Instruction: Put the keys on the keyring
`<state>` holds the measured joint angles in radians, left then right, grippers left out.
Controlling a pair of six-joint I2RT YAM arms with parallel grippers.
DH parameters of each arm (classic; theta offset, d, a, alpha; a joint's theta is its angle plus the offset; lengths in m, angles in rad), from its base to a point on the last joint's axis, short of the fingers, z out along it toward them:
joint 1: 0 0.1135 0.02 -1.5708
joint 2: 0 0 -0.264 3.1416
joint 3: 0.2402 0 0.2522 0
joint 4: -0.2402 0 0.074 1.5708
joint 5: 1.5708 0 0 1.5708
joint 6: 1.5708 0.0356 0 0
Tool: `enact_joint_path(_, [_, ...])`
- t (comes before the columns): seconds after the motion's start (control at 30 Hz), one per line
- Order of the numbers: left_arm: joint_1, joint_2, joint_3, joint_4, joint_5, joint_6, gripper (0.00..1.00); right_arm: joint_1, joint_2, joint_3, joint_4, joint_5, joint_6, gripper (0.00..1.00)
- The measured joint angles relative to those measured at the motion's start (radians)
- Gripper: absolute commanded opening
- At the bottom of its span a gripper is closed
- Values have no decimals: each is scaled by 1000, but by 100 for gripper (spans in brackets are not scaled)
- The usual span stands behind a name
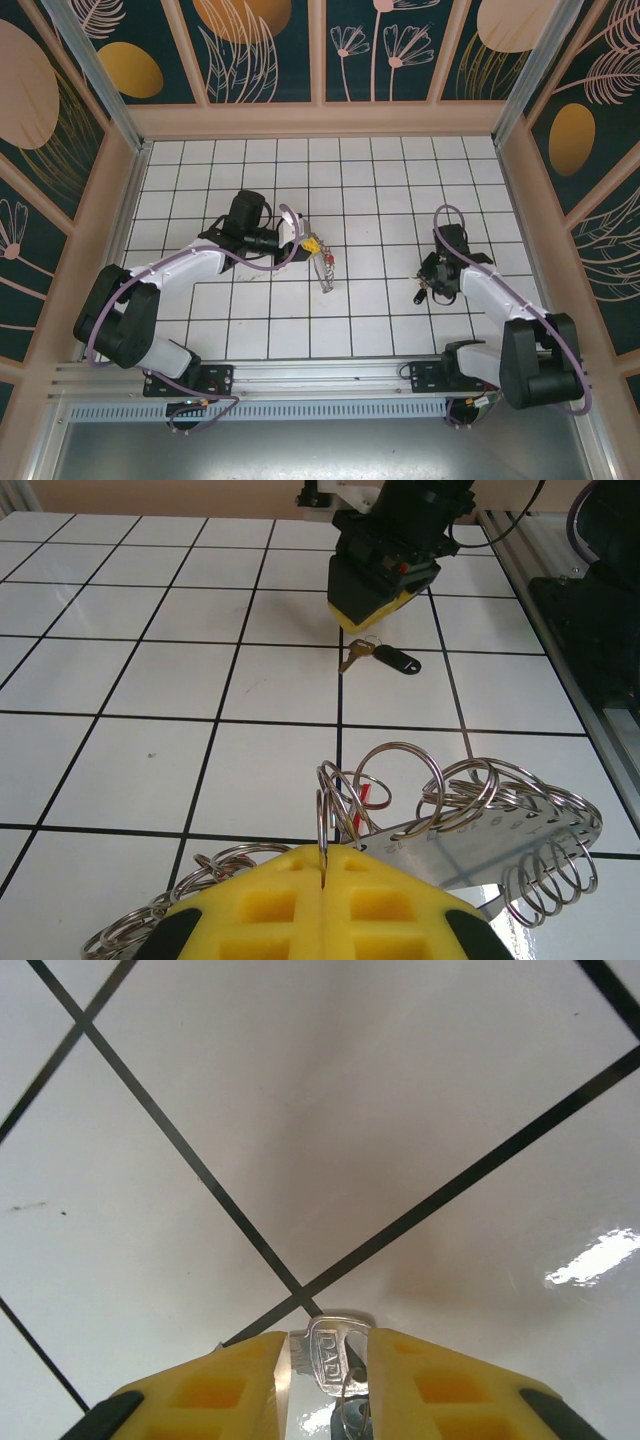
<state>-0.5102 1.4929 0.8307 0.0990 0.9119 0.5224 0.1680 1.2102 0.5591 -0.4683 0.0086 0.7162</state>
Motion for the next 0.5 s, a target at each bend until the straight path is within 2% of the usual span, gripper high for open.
enact_joint_path(0.13, [0, 0, 0, -1, 0, 0, 0, 32, 51, 17, -18, 3, -10, 25])
enact_joint_path(0.33, [0, 0, 0, -7, 0, 0, 0, 56, 82, 29, -47, 22, -13, 18])
enact_joint_path(0.5, [0, 0, 0, -7, 0, 0, 0, 56, 82, 32, -68, 29, -12, 19])
